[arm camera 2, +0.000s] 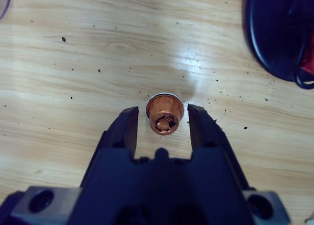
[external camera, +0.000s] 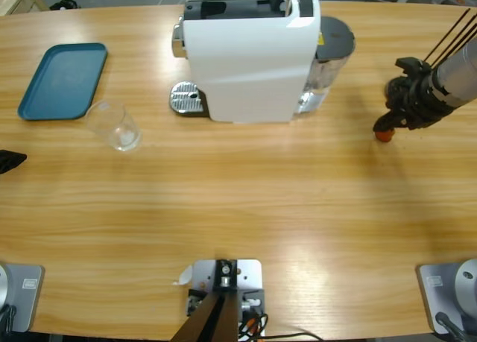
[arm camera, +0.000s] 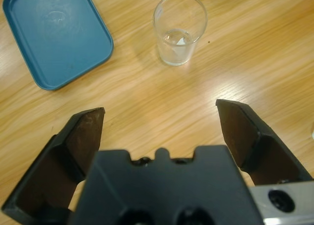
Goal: Pour coffee
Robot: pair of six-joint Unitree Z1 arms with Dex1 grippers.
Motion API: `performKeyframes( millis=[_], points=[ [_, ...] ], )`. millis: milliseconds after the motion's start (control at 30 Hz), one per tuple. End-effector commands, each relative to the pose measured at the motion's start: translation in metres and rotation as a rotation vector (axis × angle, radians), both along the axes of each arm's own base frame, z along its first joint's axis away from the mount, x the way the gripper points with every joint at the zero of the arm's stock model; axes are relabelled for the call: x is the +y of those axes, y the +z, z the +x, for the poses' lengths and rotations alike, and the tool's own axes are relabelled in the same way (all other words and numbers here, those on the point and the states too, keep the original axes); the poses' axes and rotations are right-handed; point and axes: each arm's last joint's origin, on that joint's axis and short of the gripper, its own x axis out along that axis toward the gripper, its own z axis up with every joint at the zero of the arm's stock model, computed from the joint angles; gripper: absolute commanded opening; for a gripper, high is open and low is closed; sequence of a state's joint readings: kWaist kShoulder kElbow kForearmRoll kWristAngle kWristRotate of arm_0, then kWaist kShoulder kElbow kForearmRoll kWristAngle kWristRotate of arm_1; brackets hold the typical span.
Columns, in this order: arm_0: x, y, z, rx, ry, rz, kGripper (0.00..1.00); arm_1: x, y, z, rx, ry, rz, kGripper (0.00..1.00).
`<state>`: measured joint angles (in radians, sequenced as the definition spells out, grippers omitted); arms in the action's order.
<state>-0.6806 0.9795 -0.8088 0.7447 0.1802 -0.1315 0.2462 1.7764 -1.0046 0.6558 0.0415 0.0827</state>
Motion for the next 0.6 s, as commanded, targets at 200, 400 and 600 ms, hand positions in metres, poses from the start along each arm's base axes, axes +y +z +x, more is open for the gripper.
performKeyframes(
  millis=[200,400,600],
  points=[
    [0.0078,-0.0092,-0.0059,0.015,0.041,0.012,0.987,0.0039,-0.0177,0.0013,0.096,-0.003,-0.011,0.384],
    [0.0083,-0.0095,-0.0061,0.014,0.044,0.012,0.987,0.0028,-0.0199,0.0005,0.091,-0.004,-0.027,0.379],
    [0.0081,-0.0097,-0.0059,0.015,0.044,0.013,0.987,0.0024,-0.0223,0.0018,0.083,-0.004,-0.039,0.379]
  ],
)
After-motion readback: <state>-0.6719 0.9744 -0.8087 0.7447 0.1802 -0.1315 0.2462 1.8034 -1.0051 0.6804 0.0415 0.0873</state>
